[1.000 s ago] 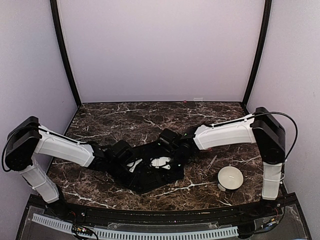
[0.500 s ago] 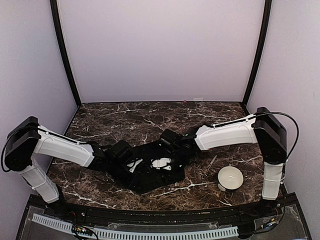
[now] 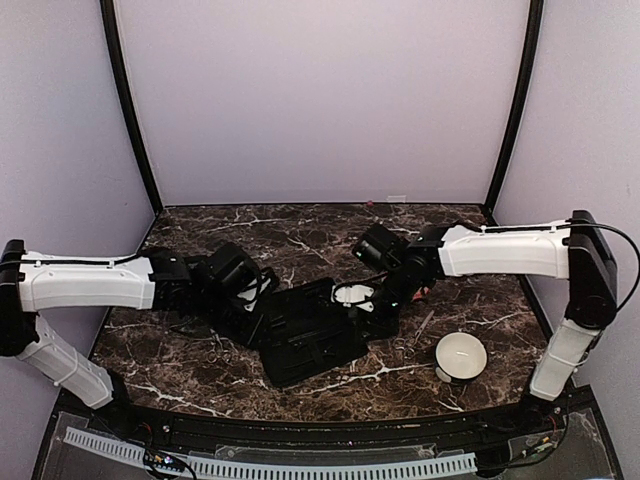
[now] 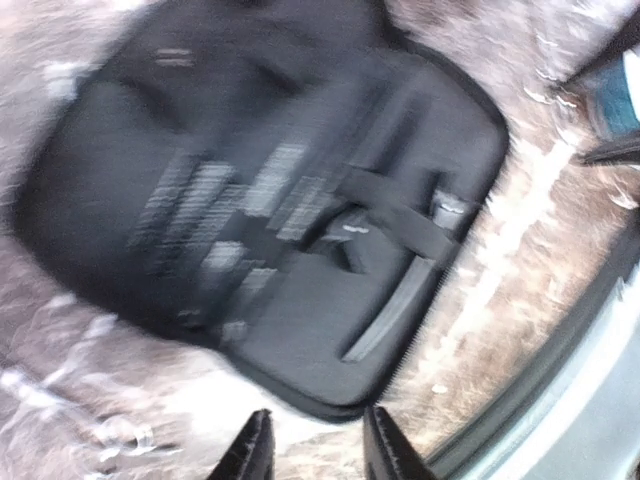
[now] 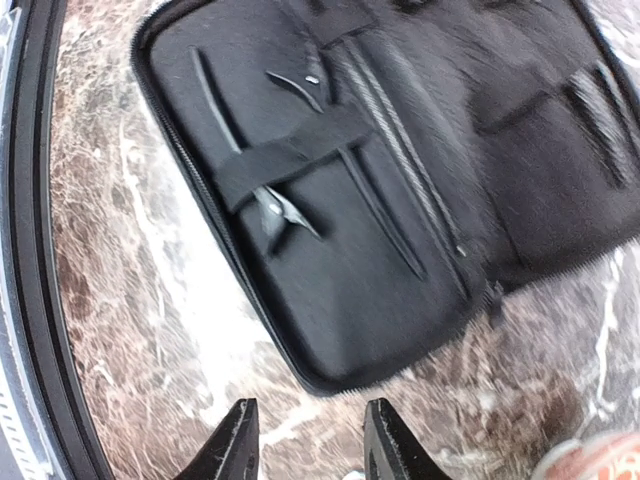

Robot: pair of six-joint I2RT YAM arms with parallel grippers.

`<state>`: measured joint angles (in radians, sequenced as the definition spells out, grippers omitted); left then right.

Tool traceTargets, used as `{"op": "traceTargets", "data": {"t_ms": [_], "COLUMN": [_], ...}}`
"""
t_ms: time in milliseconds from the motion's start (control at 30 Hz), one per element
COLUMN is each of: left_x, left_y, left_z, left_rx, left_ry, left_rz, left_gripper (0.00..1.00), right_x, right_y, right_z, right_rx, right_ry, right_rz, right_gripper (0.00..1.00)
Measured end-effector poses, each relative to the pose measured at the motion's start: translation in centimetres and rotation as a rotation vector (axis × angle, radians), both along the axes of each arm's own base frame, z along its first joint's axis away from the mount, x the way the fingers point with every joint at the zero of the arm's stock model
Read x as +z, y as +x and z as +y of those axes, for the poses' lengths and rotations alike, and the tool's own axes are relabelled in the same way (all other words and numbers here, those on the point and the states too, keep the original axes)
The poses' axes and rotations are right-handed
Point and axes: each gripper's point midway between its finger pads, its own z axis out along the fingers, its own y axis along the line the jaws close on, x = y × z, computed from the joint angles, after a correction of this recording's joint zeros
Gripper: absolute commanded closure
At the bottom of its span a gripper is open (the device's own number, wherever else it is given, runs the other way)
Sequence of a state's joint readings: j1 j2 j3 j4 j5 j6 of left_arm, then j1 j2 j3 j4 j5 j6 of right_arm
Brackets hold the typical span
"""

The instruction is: Sort the hair-cutting tools

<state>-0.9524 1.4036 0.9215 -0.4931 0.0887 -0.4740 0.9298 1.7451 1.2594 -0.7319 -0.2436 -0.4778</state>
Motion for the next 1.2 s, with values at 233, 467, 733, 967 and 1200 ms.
{"op": "traceTargets", "data": {"t_ms": [233, 467, 733, 967, 1200], "left_x": [-1.5, -1.7, 0.6, 1.9, 1.0], "left_y": [1.6, 1.6, 4.3, 6.2, 6.2], "left_z": [5.7, 7.6, 7.2, 4.2, 3.4], "left_rx": [0.292, 0.457, 0.514, 0.445, 0.400], "left_ry": [0.281, 0.305, 0.265, 0.187, 0.192], "left_rz": [0.010, 0.022, -0.113, -0.160, -0.146], "left_gripper": [0.65, 0.61, 0.53, 0.56, 0.57], "right_x": [1.3, 2.0, -0.3, -1.6, -3.7], "right_y": [1.8, 2.6, 1.6, 2.0, 2.0], "right_z": [-2.8, -6.5, -12.5, -13.1, -12.6], "right_rx": [-0.080, -0.083, 0.012, 0.078, 0.107], "right_ry": [0.023, 0.016, -0.115, -0.165, -0.192], "right_rz": [-0.026, -0.102, -0.161, -0.184, -0.125], "right_gripper": [0.63, 0.64, 0.74, 0.84, 0.84]}}
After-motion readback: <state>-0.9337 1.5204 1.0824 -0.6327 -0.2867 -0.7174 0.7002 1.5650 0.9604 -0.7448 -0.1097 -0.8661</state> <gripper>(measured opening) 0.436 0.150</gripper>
